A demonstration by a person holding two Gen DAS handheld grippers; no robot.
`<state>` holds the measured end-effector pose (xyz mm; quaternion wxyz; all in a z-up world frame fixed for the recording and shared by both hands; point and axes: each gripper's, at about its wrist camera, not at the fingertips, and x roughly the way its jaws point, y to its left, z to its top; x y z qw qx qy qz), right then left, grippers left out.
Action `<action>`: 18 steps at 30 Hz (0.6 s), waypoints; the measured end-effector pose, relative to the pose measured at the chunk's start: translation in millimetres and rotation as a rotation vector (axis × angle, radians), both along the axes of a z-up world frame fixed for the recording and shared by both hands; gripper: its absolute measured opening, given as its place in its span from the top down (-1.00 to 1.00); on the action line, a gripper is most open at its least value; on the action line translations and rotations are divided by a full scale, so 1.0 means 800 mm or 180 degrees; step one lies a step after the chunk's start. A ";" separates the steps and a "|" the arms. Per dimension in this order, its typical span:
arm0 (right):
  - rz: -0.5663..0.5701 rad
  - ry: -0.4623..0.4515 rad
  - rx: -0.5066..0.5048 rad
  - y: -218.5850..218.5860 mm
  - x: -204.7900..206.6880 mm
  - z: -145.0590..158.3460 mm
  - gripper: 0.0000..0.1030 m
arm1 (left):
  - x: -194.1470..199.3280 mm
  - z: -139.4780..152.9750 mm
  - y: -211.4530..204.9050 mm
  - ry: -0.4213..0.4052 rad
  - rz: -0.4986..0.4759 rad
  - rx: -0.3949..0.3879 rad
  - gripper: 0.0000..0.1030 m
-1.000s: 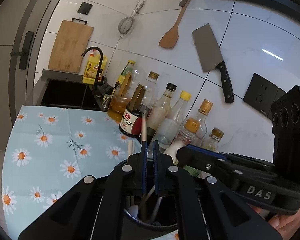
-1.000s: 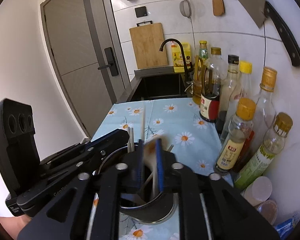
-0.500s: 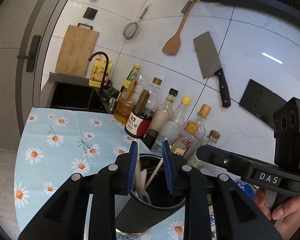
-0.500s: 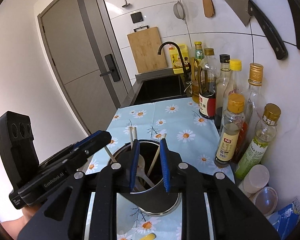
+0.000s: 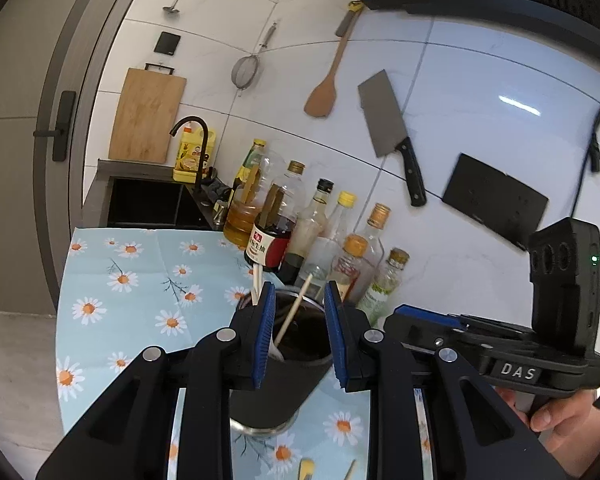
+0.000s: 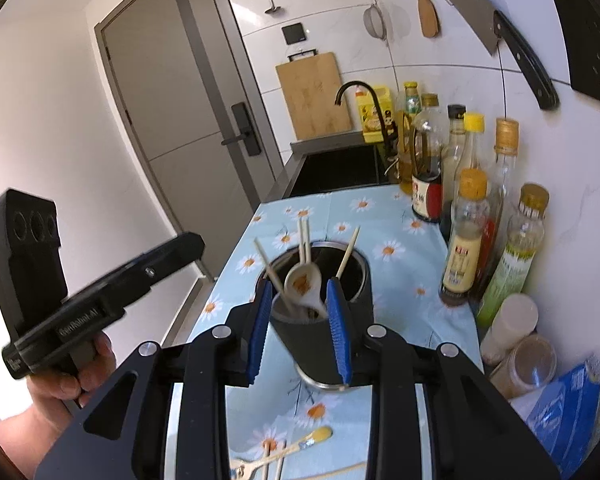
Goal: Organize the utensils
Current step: 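Move both open tools back down to the utensil pile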
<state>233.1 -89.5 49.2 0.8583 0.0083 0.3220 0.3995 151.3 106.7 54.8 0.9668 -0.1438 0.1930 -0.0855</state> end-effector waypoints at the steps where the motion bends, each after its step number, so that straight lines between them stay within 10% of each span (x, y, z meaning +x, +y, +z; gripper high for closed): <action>1: 0.0020 0.0013 -0.0008 -0.001 -0.004 -0.003 0.42 | -0.004 0.000 -0.002 0.0014 -0.0006 0.0036 0.52; 18: 0.0461 0.0471 -0.0297 -0.008 -0.058 -0.071 0.26 | -0.089 -0.069 -0.011 0.0618 -0.0124 0.0049 0.25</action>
